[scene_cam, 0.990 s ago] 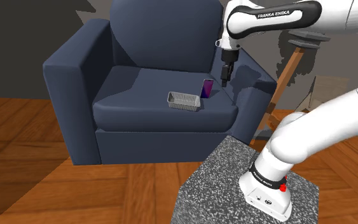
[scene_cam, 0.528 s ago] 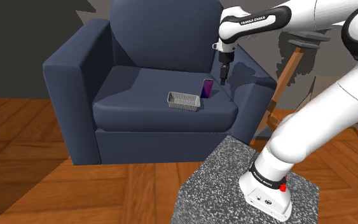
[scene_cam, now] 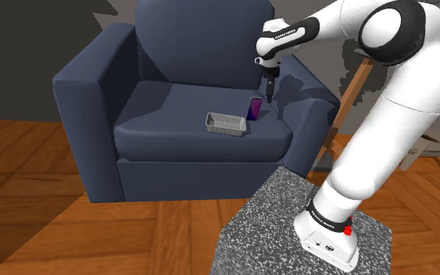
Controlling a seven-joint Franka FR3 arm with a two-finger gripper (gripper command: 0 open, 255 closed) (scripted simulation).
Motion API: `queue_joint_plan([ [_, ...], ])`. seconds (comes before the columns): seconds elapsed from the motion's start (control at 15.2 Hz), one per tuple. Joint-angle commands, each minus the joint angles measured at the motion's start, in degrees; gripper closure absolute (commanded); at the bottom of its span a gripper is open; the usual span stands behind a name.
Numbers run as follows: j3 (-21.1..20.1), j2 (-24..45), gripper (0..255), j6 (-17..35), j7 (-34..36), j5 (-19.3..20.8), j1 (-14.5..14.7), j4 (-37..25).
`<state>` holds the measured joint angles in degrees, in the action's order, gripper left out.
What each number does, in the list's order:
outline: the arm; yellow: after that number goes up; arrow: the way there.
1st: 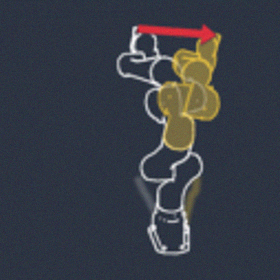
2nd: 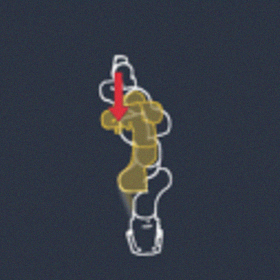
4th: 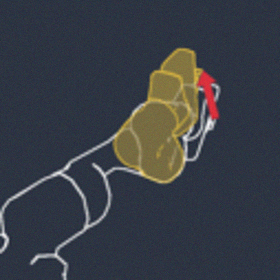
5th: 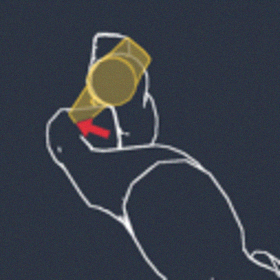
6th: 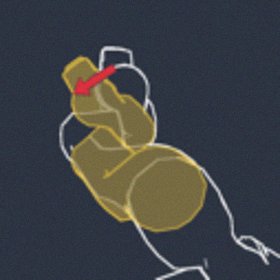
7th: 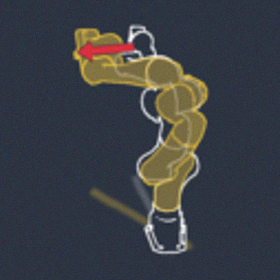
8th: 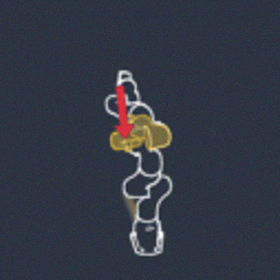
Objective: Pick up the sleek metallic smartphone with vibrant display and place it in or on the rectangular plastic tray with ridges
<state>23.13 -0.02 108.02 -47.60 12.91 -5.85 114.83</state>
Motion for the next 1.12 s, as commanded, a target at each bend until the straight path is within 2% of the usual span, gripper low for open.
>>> queue_joint_plan([
  [0.0, 0.76, 5.22, 0, 0.97, -3.41, -1.16, -0.77, -4.44],
  [0.53, 0.83, 22.62, 0, 1.57, -13.65, -5.46, -5.48, -21.92],
  [1.06, 0.84, 23.94, 0, 6.92, -13.74, -5.68, -6.28, -17.96],
])
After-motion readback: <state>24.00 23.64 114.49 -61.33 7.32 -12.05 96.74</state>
